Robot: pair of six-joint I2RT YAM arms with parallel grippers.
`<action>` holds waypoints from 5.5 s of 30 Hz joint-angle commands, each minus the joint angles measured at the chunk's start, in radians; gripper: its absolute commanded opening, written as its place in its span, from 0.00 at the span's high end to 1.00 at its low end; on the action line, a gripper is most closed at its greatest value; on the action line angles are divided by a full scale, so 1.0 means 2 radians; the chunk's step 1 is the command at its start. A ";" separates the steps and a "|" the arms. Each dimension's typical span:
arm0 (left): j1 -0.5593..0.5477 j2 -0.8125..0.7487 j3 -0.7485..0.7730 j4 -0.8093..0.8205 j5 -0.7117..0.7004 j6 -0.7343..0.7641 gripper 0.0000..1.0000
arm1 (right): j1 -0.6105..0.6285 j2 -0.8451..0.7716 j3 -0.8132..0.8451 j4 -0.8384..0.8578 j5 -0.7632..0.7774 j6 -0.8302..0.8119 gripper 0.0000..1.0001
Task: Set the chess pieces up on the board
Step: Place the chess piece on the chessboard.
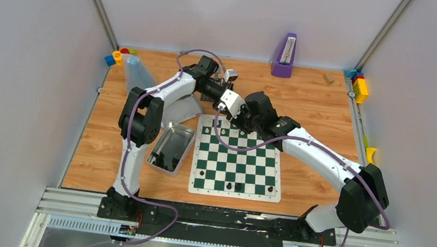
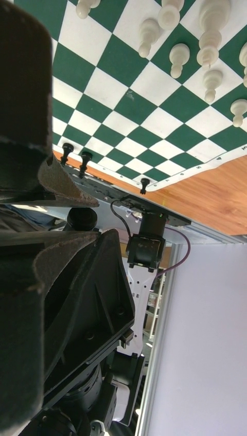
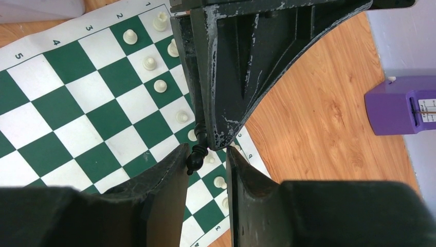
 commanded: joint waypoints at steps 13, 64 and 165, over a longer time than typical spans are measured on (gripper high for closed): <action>0.001 -0.002 -0.010 0.022 0.030 -0.017 0.86 | 0.001 0.000 0.008 0.014 -0.007 0.011 0.70; 0.051 -0.135 0.038 -0.242 -0.264 0.343 0.40 | 0.000 -0.084 -0.049 -0.221 -0.179 -0.060 1.00; 0.005 -0.367 -0.431 -0.098 -0.551 0.635 0.41 | -0.102 -0.167 -0.137 -0.165 -0.234 0.029 0.49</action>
